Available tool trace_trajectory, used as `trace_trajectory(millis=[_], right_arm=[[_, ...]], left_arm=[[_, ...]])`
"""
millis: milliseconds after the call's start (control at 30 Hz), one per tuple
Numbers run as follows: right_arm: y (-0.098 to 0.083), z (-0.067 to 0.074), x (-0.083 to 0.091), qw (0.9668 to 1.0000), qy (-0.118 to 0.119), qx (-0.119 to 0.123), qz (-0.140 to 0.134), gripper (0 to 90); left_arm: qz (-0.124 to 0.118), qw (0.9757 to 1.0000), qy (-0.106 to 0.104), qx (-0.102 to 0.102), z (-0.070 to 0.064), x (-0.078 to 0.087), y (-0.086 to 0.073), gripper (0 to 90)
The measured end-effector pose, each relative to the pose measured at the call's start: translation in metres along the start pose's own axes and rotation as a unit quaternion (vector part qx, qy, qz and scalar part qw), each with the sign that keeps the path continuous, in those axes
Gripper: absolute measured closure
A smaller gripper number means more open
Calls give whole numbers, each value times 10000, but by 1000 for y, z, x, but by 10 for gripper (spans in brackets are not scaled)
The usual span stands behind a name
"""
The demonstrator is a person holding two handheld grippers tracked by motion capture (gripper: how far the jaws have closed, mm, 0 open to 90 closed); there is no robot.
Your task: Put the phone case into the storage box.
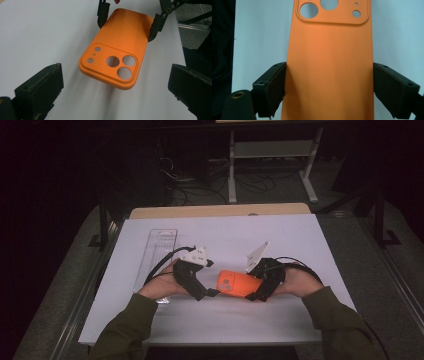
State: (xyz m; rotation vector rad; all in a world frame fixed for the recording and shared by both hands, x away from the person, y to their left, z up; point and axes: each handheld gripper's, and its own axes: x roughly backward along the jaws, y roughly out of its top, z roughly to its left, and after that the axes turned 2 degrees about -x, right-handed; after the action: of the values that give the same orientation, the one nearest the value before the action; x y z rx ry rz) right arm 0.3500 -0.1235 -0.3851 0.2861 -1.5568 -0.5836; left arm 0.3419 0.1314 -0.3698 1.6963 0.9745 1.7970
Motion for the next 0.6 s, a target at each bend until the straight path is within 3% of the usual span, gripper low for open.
trace_trajectory(millis=[333, 600], right_arm=[[5, 6, -5, 9999, 66, 97, 57, 148], [11, 11, -9, 9996, 104, 231, 77, 148]], left_arm=[[11, 9998, -178, -115, -3, -4, 0, 0], [172, 9994, -243, -188, -5, -8, 0, 0]])
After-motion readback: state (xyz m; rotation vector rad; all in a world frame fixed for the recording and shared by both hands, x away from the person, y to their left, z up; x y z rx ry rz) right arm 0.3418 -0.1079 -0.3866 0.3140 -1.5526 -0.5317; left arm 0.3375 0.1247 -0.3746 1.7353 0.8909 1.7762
